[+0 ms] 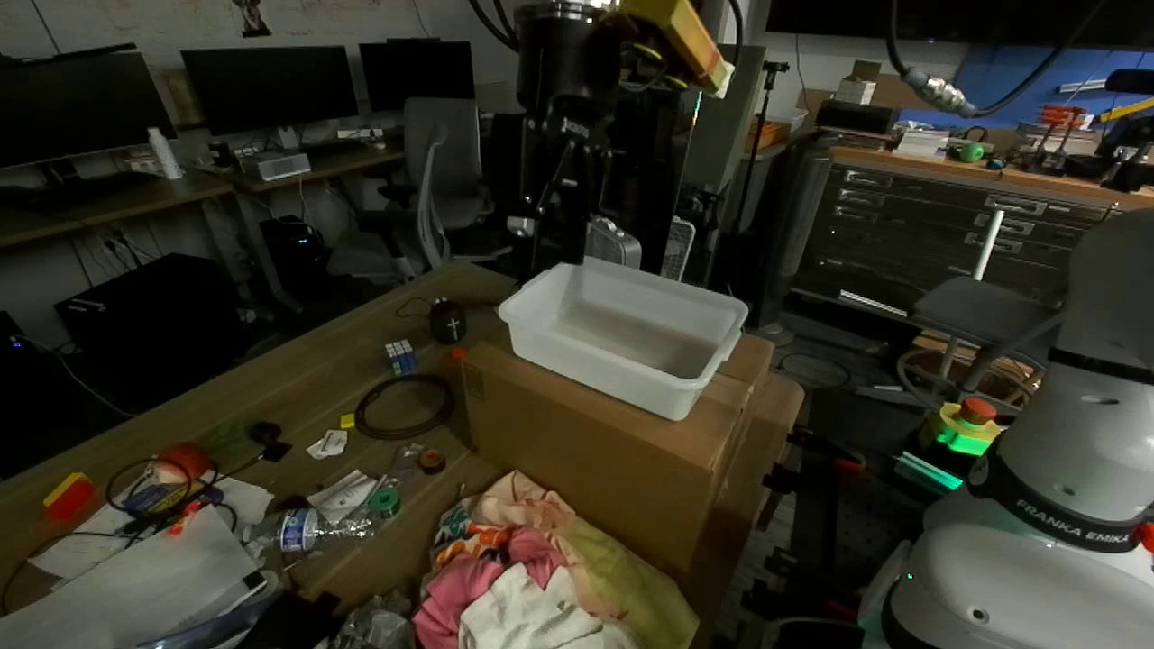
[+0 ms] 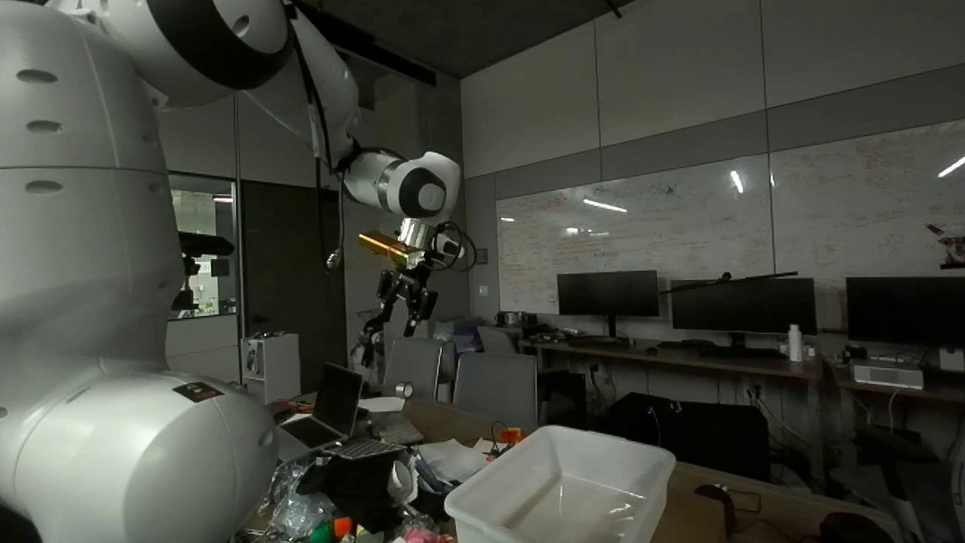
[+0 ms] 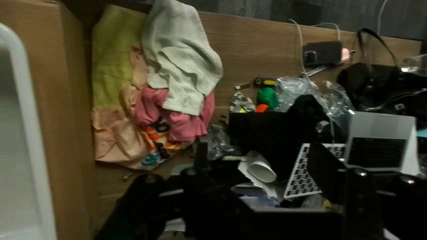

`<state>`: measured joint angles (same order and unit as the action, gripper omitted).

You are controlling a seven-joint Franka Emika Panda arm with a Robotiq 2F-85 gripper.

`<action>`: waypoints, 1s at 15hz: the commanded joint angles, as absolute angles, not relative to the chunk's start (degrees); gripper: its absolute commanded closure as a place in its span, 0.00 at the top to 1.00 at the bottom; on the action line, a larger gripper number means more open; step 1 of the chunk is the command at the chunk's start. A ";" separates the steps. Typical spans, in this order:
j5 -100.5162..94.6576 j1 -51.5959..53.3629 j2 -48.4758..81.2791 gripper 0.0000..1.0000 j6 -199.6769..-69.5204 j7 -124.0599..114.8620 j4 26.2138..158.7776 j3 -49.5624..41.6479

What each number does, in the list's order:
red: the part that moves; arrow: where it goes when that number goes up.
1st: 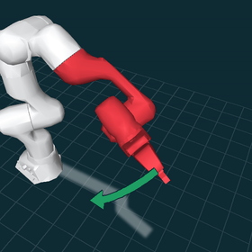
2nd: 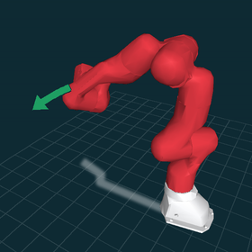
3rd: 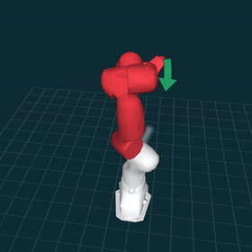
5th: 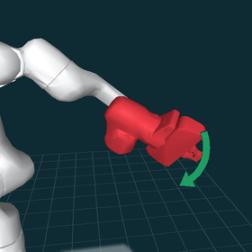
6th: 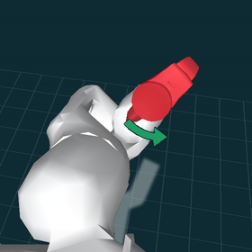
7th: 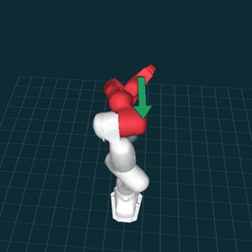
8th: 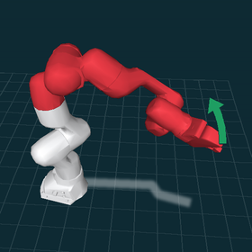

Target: Move the shirts and towels from the storage box and put them on the table

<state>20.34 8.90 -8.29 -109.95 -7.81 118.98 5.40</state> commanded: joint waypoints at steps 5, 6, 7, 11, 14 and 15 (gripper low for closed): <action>7.27 2.71 -12.18 1.00 -89.23 -10.30 121.99 2.70; 6.43 1.96 -13.04 1.00 -88.32 -9.81 123.17 2.12; 5.68 1.29 -14.02 1.00 -87.47 -8.89 124.47 1.44; 5.04 -1.65 -19.98 1.00 -91.69 -6.62 132.17 -1.47; 5.75 -3.66 -24.83 1.00 -98.64 -3.30 137.89 -3.99; 6.15 -4.38 -26.27 1.00 -101.80 -2.48 139.64 -4.89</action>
